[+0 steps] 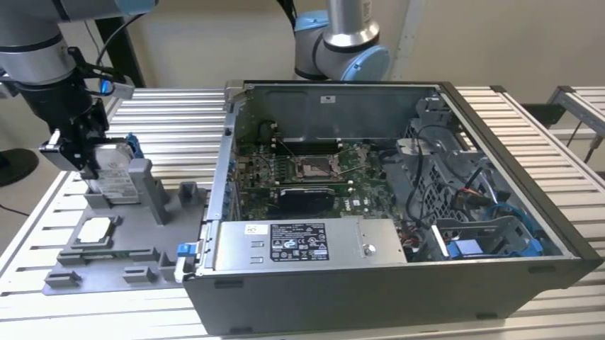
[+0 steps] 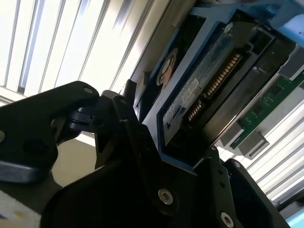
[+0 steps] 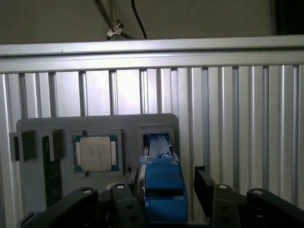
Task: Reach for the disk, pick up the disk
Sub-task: 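Pick up the disk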
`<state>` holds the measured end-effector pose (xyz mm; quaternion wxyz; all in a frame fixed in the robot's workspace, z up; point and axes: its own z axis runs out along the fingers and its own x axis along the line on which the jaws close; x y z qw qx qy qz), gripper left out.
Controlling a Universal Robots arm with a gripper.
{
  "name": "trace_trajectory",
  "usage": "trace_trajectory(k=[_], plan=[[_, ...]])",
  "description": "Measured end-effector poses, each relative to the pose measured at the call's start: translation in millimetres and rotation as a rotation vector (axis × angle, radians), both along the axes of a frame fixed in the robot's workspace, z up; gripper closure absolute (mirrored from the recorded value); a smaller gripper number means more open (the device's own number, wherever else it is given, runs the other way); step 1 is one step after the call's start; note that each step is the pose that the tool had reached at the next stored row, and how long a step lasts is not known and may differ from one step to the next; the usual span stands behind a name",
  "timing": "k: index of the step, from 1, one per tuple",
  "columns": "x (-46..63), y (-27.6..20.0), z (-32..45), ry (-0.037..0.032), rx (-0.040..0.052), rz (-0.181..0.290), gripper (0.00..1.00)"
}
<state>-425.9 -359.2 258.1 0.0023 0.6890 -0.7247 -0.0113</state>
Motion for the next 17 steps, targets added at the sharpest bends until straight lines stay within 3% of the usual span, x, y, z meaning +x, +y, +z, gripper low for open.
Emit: trace_trajectory(k=[14, 15, 17], plan=[[0.0, 0.0, 2.2, -0.0002, 0.0000, 0.000, 0.00], [0.0, 0.0, 2.2, -0.0003, 0.0001, 0.000, 1.00], [0.0, 0.0, 2.2, -0.0003, 0.0002, 0.000, 1.00]])
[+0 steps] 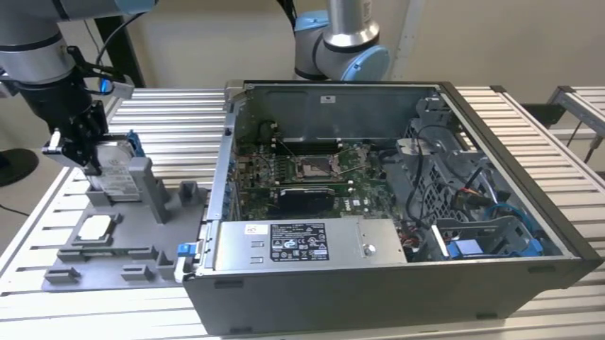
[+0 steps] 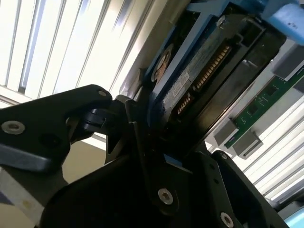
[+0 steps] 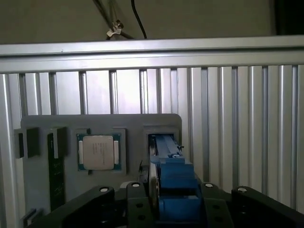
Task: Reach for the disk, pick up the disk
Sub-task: 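Pick up the disk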
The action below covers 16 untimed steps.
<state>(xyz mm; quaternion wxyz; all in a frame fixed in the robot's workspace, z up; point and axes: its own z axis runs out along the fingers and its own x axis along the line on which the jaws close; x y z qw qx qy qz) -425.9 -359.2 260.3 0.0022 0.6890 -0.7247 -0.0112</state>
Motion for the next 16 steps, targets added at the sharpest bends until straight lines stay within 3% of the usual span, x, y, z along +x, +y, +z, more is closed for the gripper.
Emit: trace_trajectory(k=[16], plan=[[-0.1, 0.0, 1.8, 0.0005, -0.0003, 0.000, 1.00]])
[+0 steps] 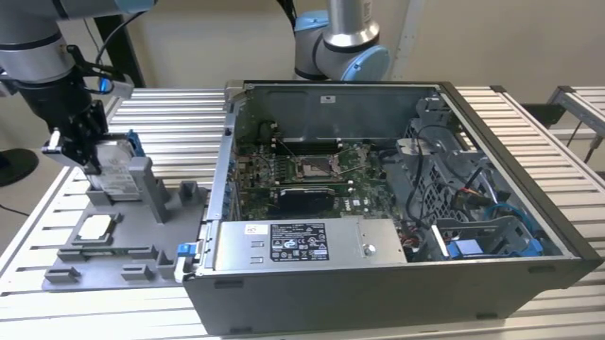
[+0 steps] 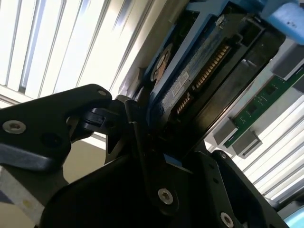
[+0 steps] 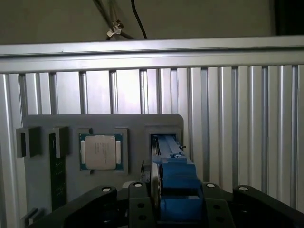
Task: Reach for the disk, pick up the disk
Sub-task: 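Pick up the disk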
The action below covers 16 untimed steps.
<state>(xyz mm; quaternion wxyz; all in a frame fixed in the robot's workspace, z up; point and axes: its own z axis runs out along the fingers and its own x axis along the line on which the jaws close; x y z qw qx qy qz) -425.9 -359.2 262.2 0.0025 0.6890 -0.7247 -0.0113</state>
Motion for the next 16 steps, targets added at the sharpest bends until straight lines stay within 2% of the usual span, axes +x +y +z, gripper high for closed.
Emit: trace_trajectory(k=[16], plan=[[0.0, 0.0, 26.4, -0.0004, 0.0002, 0.000, 1.00]])
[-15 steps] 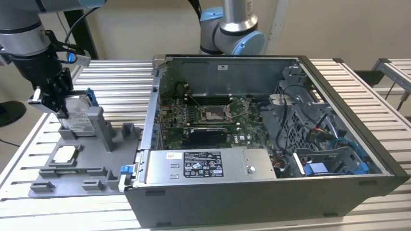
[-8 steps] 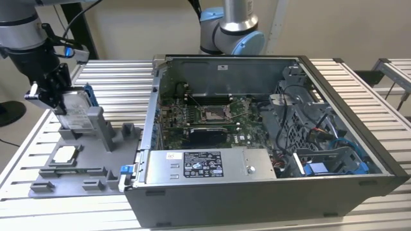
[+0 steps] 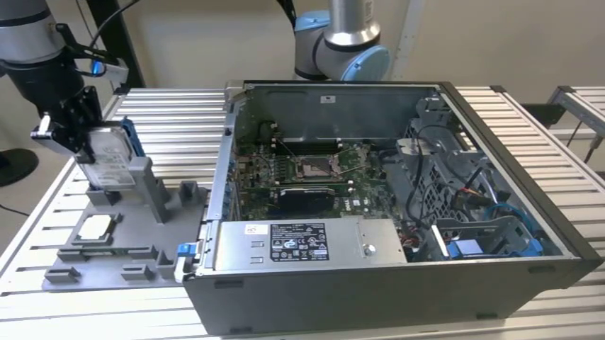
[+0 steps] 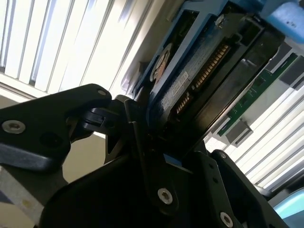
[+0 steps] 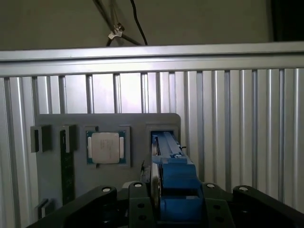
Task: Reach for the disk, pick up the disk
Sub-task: 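Pick up the disk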
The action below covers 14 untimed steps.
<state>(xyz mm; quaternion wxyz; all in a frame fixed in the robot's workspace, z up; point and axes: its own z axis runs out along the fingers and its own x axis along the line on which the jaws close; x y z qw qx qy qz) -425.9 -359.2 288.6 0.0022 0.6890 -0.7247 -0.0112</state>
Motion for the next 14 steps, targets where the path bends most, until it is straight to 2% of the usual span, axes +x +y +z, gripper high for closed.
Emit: trace_trajectory(k=[14], plan=[[0.0, 0.0, 22.3, 0.0000, 0.0000, 0.000, 1.00]])
